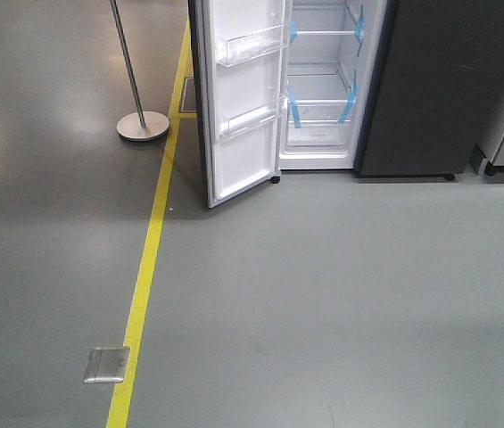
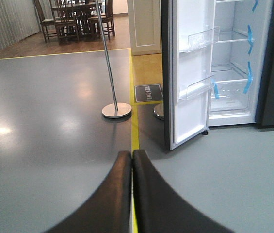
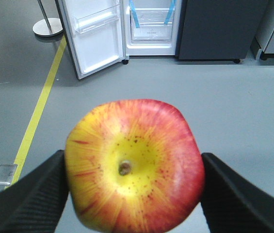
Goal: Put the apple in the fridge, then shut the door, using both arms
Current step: 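Continue driving toward the refrigerator along the yellow floor line, then approach the open refrigerator door with the apple held in the right gripper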
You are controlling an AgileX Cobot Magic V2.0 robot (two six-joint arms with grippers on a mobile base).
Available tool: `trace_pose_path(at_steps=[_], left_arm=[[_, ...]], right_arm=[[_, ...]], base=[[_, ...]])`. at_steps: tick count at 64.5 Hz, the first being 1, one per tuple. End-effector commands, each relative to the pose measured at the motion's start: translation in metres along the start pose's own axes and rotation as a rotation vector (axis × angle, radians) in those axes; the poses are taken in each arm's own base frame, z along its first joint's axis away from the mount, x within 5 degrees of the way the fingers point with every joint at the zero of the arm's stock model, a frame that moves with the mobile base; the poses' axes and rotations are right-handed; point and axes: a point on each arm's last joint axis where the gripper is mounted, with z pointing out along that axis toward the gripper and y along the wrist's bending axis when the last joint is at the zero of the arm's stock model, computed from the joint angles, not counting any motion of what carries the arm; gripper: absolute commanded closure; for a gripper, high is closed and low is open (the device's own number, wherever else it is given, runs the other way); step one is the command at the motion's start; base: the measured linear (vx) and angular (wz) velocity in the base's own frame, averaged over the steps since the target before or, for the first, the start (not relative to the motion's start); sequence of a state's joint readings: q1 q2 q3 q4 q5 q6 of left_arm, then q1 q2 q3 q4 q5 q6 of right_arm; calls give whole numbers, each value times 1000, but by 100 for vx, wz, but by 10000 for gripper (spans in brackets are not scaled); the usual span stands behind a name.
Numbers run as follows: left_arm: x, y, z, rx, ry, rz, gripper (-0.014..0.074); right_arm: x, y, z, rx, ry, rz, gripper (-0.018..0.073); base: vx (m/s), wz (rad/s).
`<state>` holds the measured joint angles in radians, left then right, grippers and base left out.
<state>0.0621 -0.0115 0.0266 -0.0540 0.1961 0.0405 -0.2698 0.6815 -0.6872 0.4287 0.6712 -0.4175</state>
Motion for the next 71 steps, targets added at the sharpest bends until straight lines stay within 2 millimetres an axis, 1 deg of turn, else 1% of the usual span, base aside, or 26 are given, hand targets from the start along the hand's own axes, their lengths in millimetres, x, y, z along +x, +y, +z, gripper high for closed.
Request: trace_pose_path(at_steps=[1,71], left_arm=[[-1,0,0,4,-67,-13,602],[-1,0,0,4,-67,-13,602]], right_arm=[[-15,-1,-6,22,-101,12,334],[-15,-1,-6,22,-101,12,334]], base=[[11,-2],[9,1]])
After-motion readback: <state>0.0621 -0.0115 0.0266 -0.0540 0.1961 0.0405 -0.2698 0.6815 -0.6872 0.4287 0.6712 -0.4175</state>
